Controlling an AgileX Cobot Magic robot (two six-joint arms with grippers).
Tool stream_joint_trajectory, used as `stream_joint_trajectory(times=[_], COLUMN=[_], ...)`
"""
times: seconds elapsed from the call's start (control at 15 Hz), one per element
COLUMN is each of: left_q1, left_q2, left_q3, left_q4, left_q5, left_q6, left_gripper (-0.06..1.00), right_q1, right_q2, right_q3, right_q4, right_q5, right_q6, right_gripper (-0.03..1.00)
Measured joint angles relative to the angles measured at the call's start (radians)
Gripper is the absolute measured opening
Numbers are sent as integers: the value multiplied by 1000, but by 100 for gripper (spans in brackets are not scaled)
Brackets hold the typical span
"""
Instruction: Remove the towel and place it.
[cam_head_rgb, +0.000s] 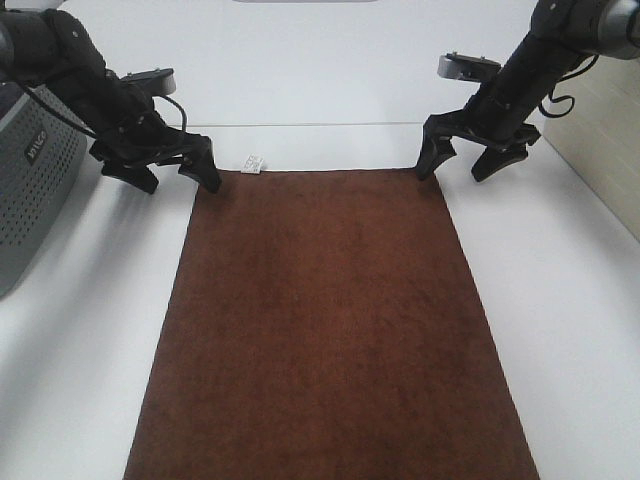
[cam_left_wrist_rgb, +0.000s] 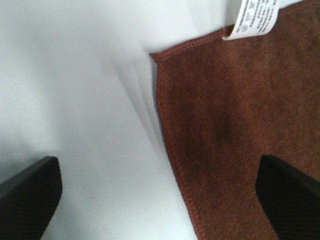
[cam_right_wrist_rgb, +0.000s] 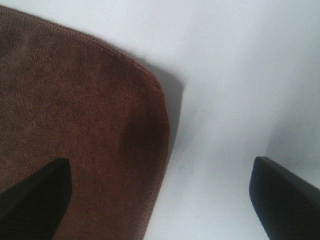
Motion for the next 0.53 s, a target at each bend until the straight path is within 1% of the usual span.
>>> stream_joint_trajectory(times=[0.13, 0.33, 0.53], left_q1=[0, 0, 0], left_q2=[11, 20, 21], left_q3=[-7, -11, -11], left_q4=[-57, -99, -105], left_q5=[-17, -30, -33], left_q6=[30, 41, 38], left_gripper=[99, 99, 99], right_q1=[0, 0, 0], right_q2=[24, 26, 44], right_q3=[0, 0, -6], right_q4=[42, 58, 54], right_q5=[-13, -60, -117], right_q6=[-23, -28, -16], right_gripper=[92, 92, 92])
